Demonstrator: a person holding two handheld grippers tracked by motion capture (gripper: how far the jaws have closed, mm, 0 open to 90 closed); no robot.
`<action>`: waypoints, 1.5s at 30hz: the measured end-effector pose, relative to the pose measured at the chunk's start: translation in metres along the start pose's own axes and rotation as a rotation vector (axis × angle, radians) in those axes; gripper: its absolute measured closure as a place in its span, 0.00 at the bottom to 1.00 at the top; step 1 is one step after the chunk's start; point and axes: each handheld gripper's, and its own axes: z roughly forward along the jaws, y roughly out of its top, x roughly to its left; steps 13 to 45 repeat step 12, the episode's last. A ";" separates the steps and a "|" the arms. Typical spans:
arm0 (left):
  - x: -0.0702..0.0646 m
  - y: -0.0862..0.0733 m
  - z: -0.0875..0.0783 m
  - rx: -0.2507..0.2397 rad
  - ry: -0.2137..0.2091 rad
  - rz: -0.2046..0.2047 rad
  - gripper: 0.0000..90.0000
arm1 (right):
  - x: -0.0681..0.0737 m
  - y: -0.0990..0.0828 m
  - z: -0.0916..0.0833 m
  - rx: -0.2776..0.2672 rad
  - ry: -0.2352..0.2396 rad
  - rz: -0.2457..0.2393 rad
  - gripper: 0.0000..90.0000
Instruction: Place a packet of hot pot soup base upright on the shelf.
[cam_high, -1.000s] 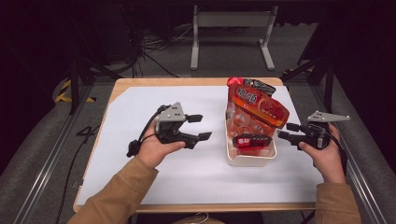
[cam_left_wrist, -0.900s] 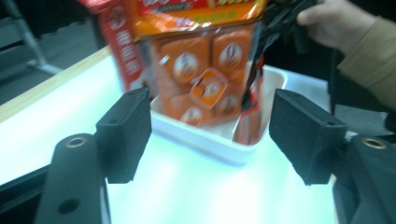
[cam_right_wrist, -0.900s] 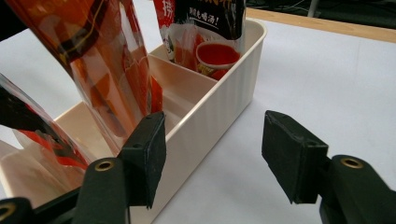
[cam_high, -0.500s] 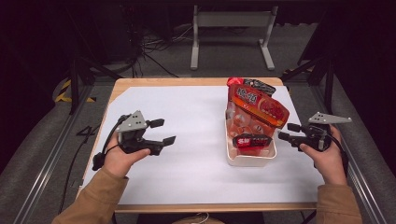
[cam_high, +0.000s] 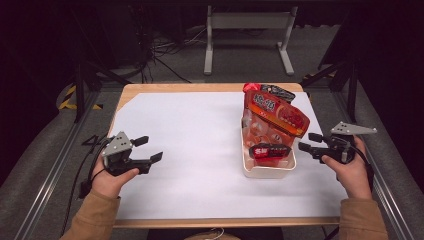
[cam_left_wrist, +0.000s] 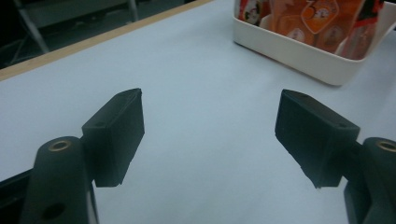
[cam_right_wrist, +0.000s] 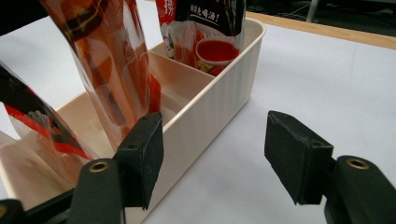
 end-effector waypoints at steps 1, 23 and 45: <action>0.003 -0.003 -0.001 -0.001 0.003 -0.005 0.28 | 0.000 0.000 0.000 -0.003 -0.003 -0.007 0.43; 0.016 -0.017 0.000 -0.026 -0.011 -0.071 0.29 | 0.003 -0.003 0.001 -0.053 -0.001 -0.062 0.54; 0.016 -0.017 0.000 -0.026 -0.011 -0.071 0.29 | 0.003 -0.003 0.001 -0.053 -0.001 -0.062 0.54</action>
